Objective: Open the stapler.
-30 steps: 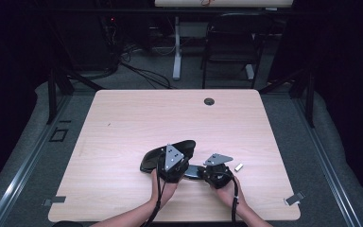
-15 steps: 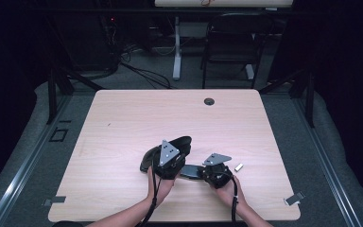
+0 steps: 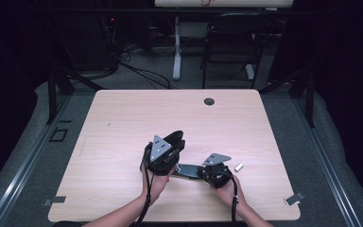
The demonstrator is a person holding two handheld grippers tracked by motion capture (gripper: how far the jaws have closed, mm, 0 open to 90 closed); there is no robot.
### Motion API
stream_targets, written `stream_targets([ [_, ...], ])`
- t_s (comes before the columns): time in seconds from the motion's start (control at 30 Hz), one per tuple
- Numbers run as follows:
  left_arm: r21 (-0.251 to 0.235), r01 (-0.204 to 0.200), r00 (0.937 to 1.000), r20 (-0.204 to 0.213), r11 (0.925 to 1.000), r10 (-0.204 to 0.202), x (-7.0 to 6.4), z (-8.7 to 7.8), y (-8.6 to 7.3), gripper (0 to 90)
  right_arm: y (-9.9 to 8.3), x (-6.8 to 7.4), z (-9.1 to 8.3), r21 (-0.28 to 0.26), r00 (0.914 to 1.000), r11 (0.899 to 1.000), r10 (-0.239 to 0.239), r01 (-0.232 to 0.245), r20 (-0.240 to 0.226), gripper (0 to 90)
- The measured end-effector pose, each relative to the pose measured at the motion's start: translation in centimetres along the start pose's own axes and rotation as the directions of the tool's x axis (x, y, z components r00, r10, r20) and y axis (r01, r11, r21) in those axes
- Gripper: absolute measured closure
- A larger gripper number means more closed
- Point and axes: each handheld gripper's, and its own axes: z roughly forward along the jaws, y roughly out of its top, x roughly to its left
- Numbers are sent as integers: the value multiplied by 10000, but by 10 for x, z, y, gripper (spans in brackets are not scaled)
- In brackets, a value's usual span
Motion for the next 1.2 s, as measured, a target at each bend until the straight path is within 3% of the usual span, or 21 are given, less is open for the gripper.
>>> stream_targets([
  [0.63, -410, 308, 9993, -178, 9987, -315, 19, -16, 14, 900, 0, 0, 0, -22, 10000, 10000, -32, 32, -6, 900],
  [1.2, -806, 512, 9963, -643, 9954, -565, 41, -34, 23, 900, 0, 0, 0, 18, 9999, 10000, -96, 96, 46, 900],
])
